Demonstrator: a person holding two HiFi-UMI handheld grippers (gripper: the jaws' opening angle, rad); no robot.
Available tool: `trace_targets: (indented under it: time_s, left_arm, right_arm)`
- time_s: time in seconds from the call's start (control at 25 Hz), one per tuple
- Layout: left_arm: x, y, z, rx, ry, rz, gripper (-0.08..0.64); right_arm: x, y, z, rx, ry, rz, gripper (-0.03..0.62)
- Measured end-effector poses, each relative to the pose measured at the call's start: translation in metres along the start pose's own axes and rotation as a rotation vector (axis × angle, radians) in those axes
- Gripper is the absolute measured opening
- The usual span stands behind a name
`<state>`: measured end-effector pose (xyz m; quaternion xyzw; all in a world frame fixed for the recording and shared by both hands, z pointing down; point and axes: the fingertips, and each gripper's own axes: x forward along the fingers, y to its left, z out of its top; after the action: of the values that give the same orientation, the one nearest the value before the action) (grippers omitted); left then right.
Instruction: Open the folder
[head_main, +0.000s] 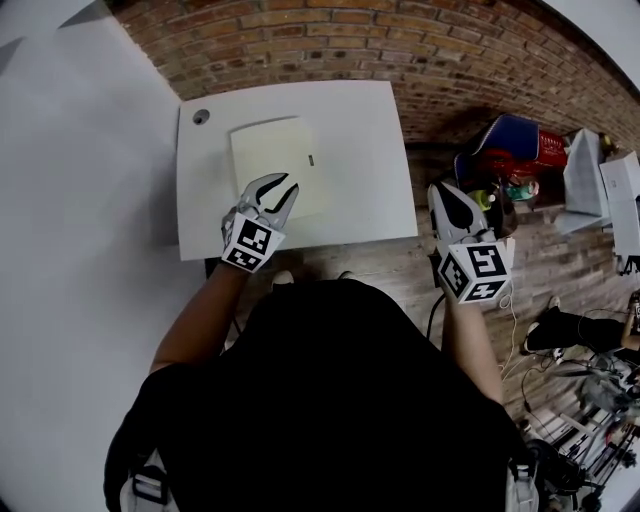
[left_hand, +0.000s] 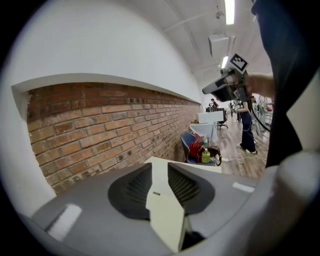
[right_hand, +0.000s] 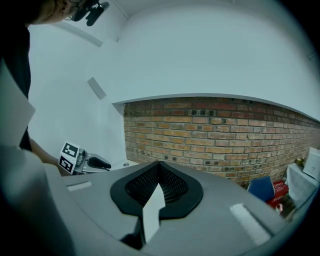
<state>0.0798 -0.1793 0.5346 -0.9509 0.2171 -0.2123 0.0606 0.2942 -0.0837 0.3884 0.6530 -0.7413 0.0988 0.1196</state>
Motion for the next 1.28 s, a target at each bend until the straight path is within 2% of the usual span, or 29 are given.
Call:
trace_targets:
  time_s: [0.28, 0.48, 0.68, 1.0, 1.28]
  left_arm:
    - [0.016, -0.018, -0.026, -0.011, 0.013, -0.045, 0.057]
    - [0.027, -0.030, -0.045, -0.026, 0.060, -0.081, 0.074]
    - [0.043, -0.041, -0.066, 0.017, 0.112, -0.091, 0.177]
    - [0.067, -0.064, -0.098, 0.075, 0.191, -0.143, 0.246]
    - [0.086, -0.091, -0.121, 0.121, 0.255, -0.221, 0.289]
  right_arm:
    - [-0.007, 0.004, -0.009, 0.006, 0.017, -0.014, 0.000]
    - [-0.011, 0.005, -0.014, 0.012, 0.030, -0.023, 0.000]
    - [-0.012, 0.007, -0.020, 0.018, 0.041, -0.028, 0.000]
    - [-0.014, 0.002, -0.030, 0.032, 0.068, -0.035, 0.000]
    - [-0.011, -0.004, -0.041, 0.033, 0.100, -0.044, 0.000]
